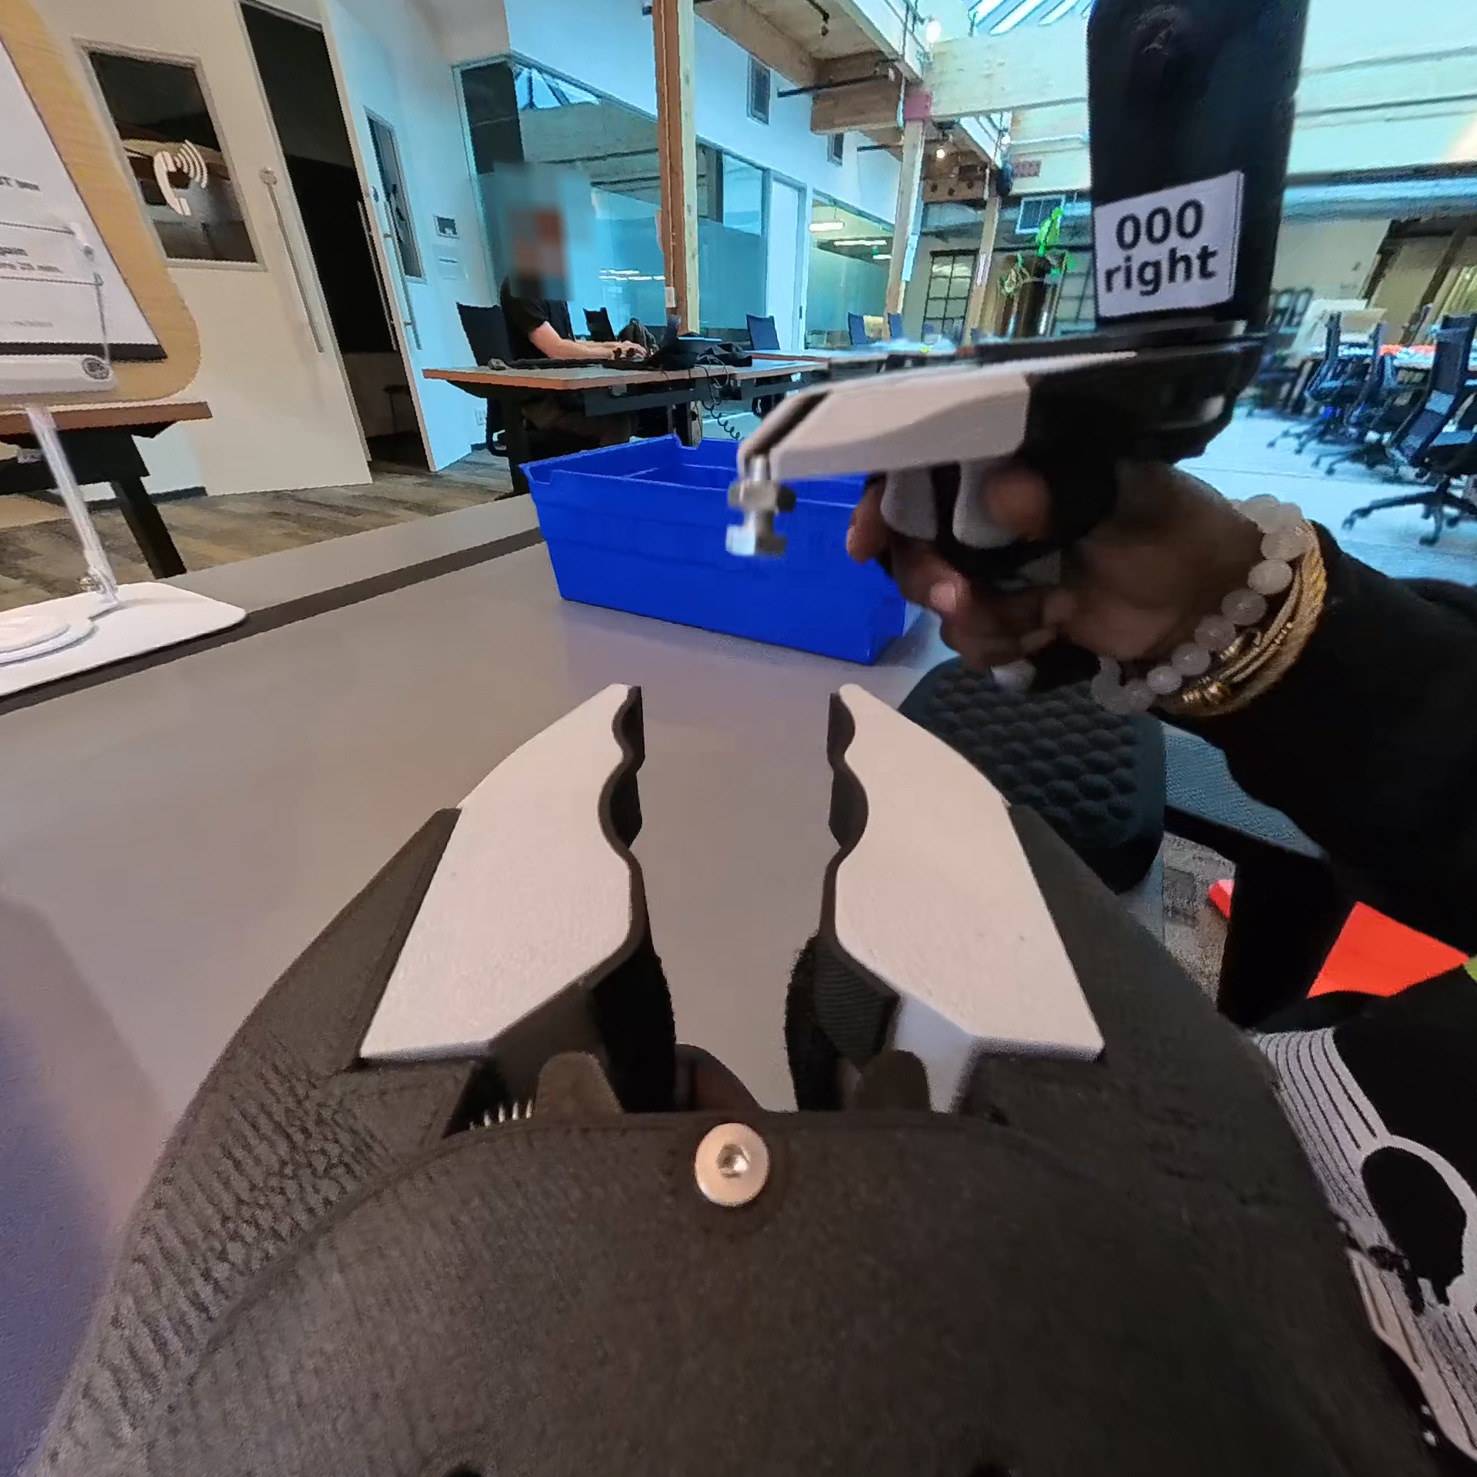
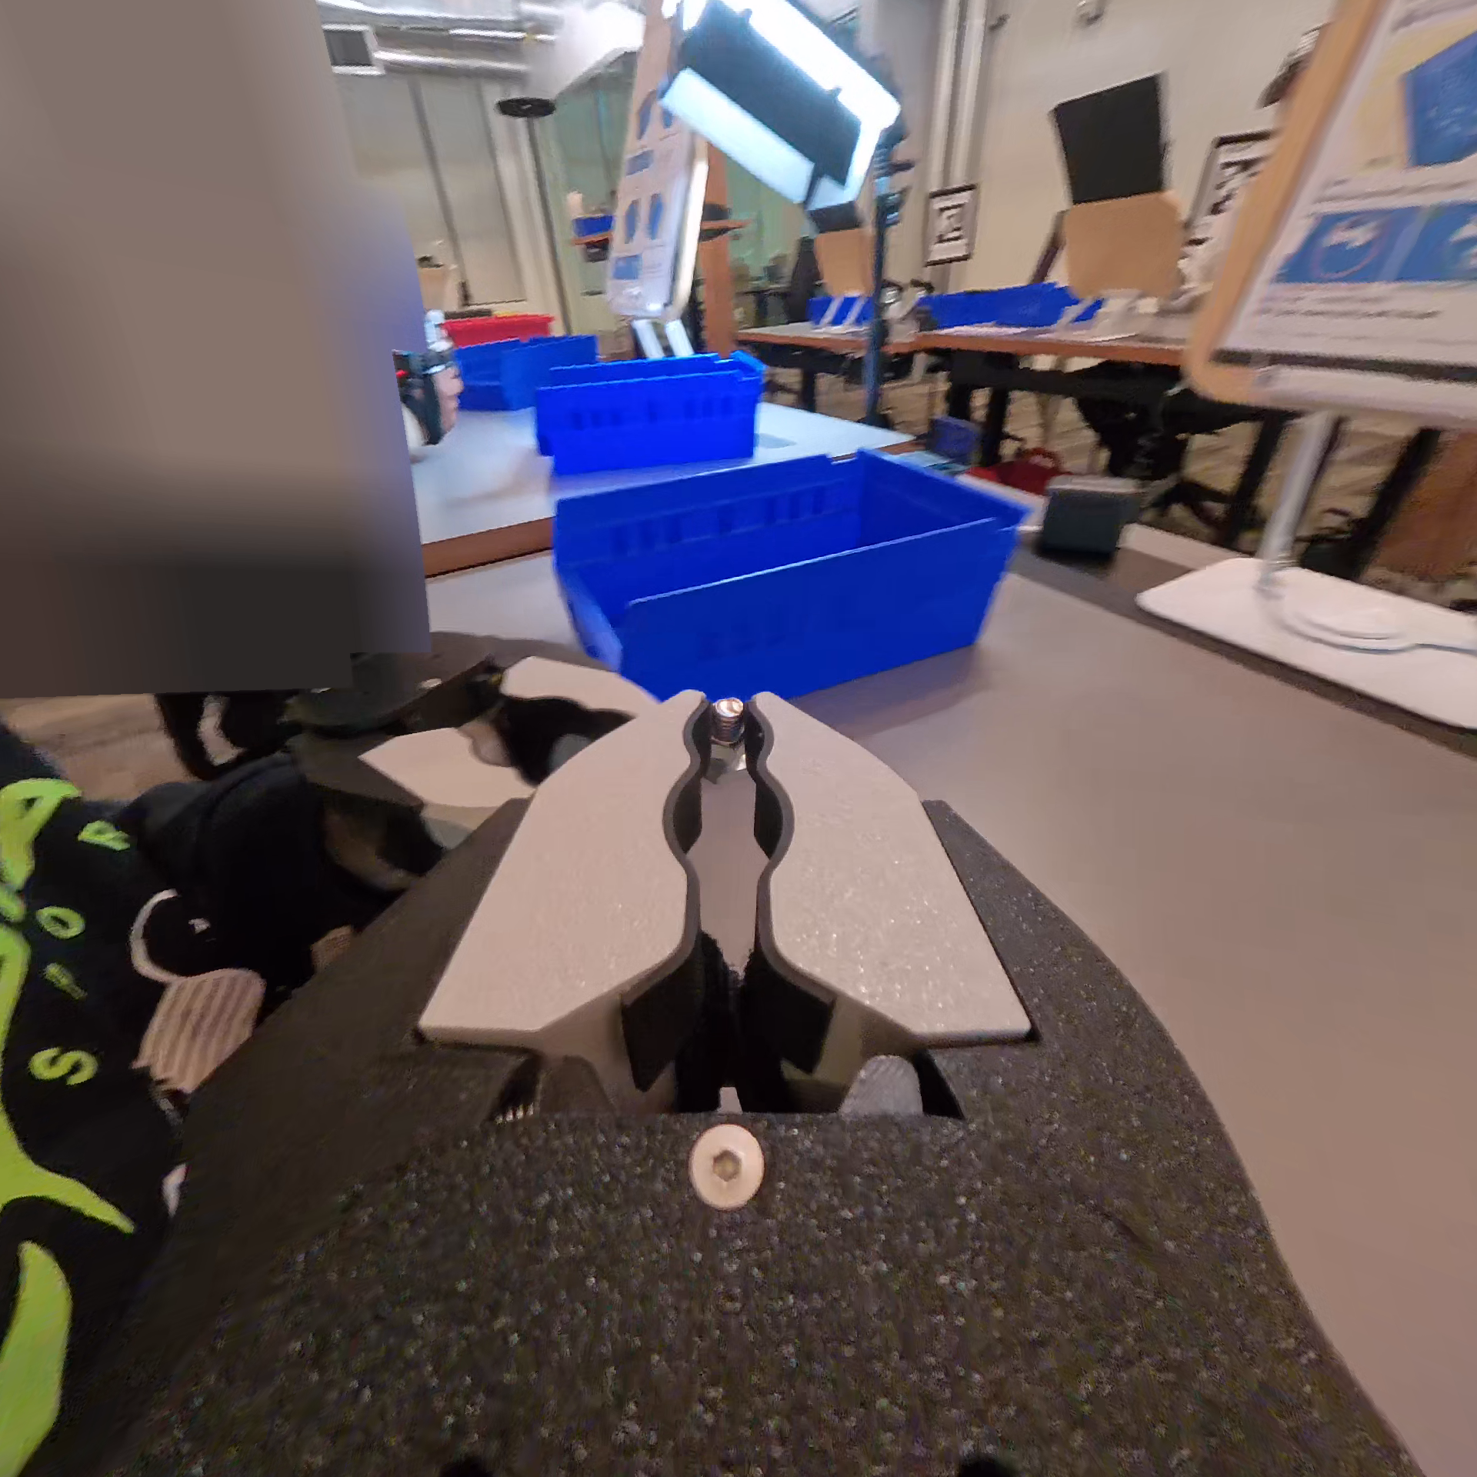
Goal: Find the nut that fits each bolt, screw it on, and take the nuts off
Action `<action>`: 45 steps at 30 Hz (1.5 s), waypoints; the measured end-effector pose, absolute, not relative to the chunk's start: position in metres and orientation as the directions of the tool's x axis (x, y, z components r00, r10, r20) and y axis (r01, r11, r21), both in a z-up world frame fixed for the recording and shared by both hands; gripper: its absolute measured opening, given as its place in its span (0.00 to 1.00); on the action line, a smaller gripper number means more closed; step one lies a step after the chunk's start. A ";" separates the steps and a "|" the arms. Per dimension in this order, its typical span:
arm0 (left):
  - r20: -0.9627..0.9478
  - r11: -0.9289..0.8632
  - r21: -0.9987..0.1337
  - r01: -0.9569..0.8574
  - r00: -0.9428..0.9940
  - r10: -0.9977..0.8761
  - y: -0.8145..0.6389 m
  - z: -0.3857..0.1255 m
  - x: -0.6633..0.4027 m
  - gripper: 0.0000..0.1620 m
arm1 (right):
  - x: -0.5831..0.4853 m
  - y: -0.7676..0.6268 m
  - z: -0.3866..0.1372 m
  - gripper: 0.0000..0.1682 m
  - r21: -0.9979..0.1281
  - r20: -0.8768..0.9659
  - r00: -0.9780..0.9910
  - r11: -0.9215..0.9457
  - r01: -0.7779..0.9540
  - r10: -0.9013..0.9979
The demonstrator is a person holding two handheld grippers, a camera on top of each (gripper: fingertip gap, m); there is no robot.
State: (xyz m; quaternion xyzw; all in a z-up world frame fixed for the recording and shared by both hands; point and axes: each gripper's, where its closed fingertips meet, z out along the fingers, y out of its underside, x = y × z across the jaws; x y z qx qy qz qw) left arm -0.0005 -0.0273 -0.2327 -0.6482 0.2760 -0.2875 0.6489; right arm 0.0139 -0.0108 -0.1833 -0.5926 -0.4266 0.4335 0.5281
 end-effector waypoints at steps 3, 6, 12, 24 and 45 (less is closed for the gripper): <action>0.028 -0.006 -0.999 0.035 0.685 -0.728 -0.027 -0.231 -0.002 0.28 | 0.049 0.027 -0.168 0.05 -0.997 -0.020 0.400 -0.049 0.062 0.916; 0.035 -0.007 -0.999 0.044 0.686 -0.727 -0.027 -0.230 -0.003 0.28 | 0.101 0.080 -0.157 0.05 -0.992 0.046 0.592 -0.035 0.125 0.805; 0.050 -0.020 -0.998 0.051 0.693 -0.719 -0.024 -0.231 -0.005 0.27 | 0.207 0.187 -0.181 0.05 -0.945 0.122 0.836 -0.196 0.263 0.536; 0.098 -0.042 -0.994 0.097 0.691 -0.716 -0.021 -0.229 -0.008 0.27 | 0.257 0.285 -0.301 0.05 -0.751 0.048 0.900 -0.579 0.319 0.433; 0.117 -0.048 -0.992 0.119 0.686 -0.718 -0.020 -0.228 -0.010 0.27 | 0.209 0.204 -0.175 0.26 -0.980 0.040 0.876 -0.154 0.129 0.480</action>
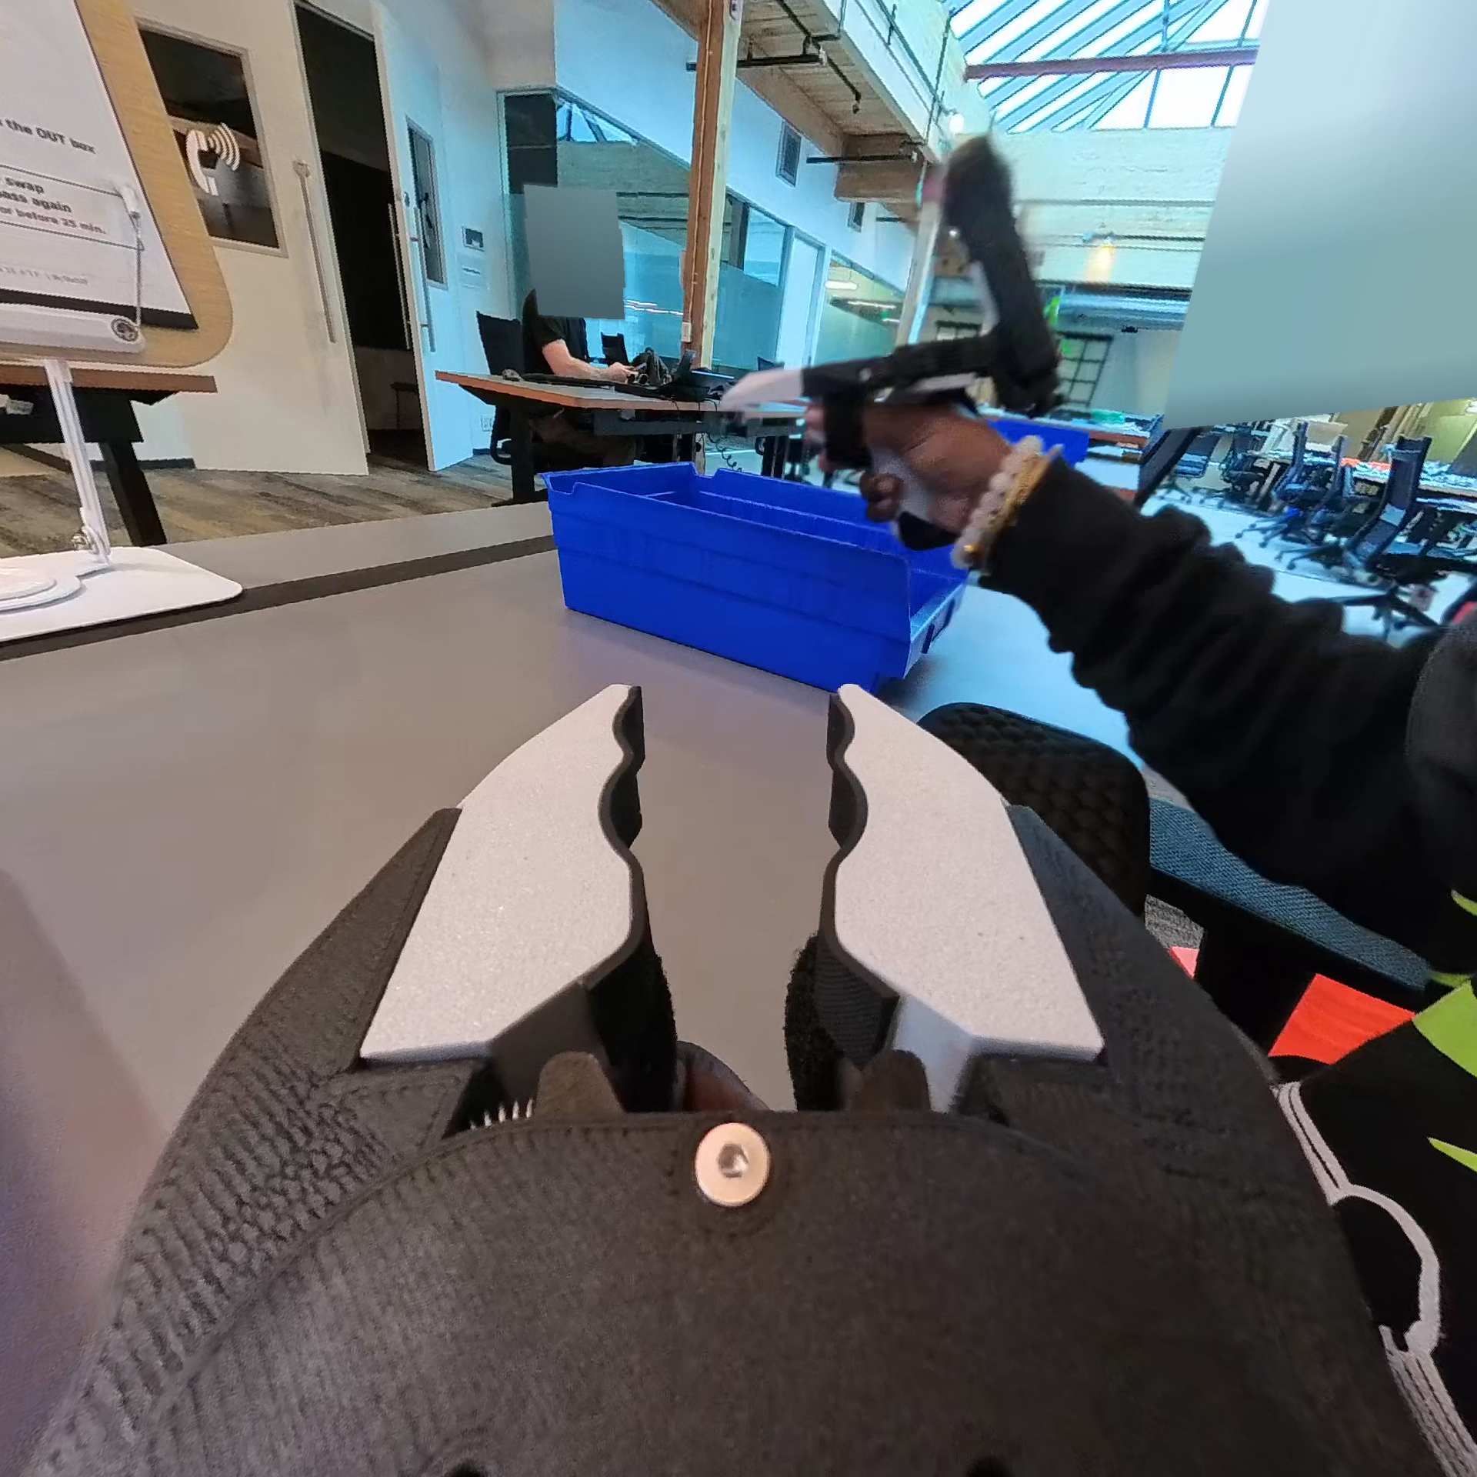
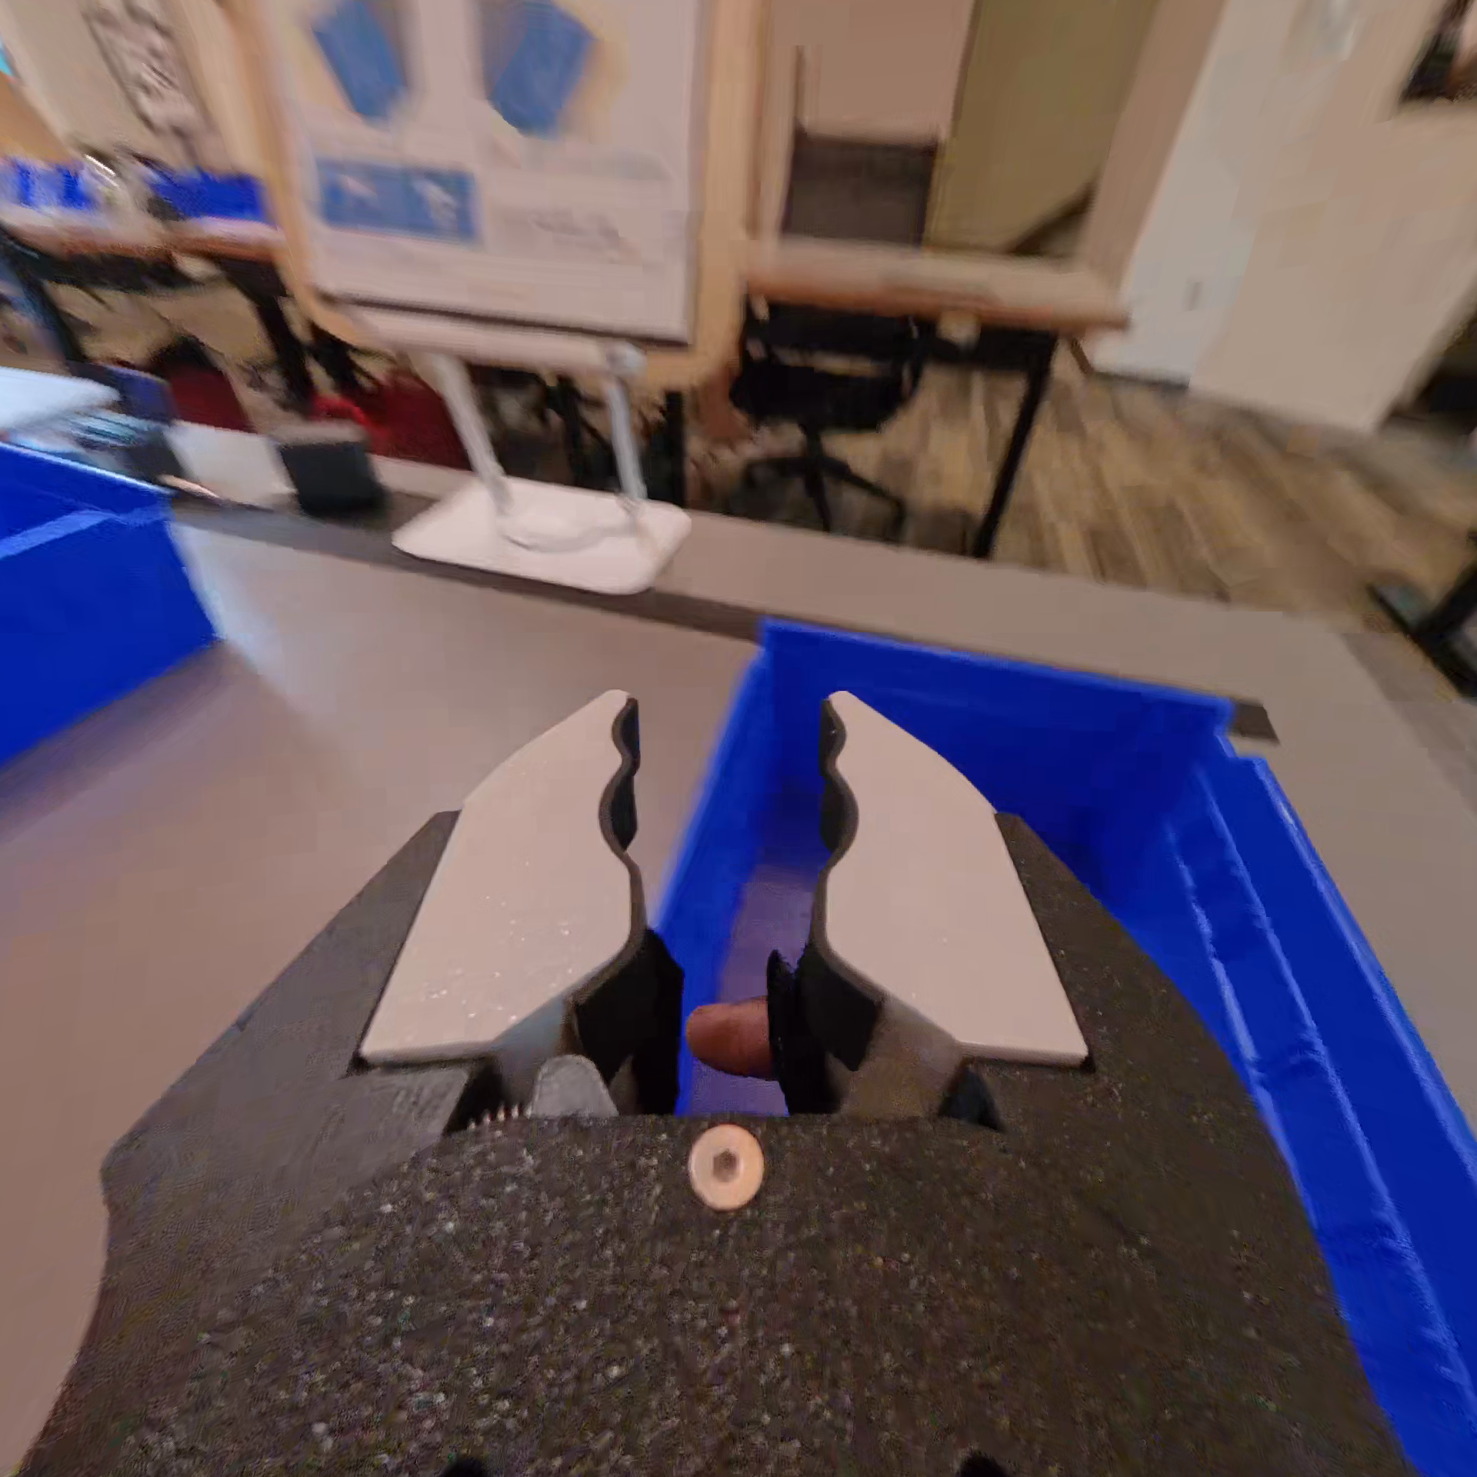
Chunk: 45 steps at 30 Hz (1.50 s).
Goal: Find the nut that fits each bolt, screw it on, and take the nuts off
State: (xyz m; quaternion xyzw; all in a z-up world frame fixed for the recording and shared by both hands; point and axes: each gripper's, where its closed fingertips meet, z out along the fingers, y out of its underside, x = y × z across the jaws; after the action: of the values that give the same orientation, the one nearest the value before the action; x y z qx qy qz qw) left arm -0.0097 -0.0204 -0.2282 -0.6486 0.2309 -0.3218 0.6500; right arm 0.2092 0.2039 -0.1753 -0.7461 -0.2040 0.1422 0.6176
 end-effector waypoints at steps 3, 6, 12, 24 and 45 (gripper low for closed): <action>0.113 -0.043 -0.992 0.118 0.687 -0.717 -0.021 -0.228 -0.010 0.27 | 0.168 0.146 -0.154 0.29 -0.994 0.069 0.801 -0.023 0.103 0.594; 0.122 -0.036 -0.990 0.138 0.688 -0.715 -0.021 -0.225 -0.012 0.27 | 0.130 0.090 -0.160 0.28 -0.996 0.086 0.703 0.079 0.043 0.706; 0.132 -0.040 -0.988 0.149 0.682 -0.719 -0.028 -0.209 -0.024 0.27 | 0.100 0.049 -0.218 0.28 -0.999 0.006 0.606 0.024 -0.022 0.796; -0.032 -0.481 -0.820 -0.312 0.863 -0.505 0.011 -0.192 -0.212 0.27 | 0.095 0.045 -0.225 0.25 -0.997 -0.053 0.558 -0.011 -0.078 0.828; 0.062 -0.845 -0.324 -0.425 0.882 -0.467 0.117 -0.329 -0.278 0.11 | 0.101 0.051 -0.225 0.23 -0.985 -0.151 0.543 -0.080 -0.152 0.826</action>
State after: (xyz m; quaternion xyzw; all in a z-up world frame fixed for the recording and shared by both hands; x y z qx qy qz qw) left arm -0.2778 0.1169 -0.3295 -0.9580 0.2328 -0.0692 0.1524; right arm 0.1012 0.0510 -0.2250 -0.6204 -0.2714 0.3935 0.6217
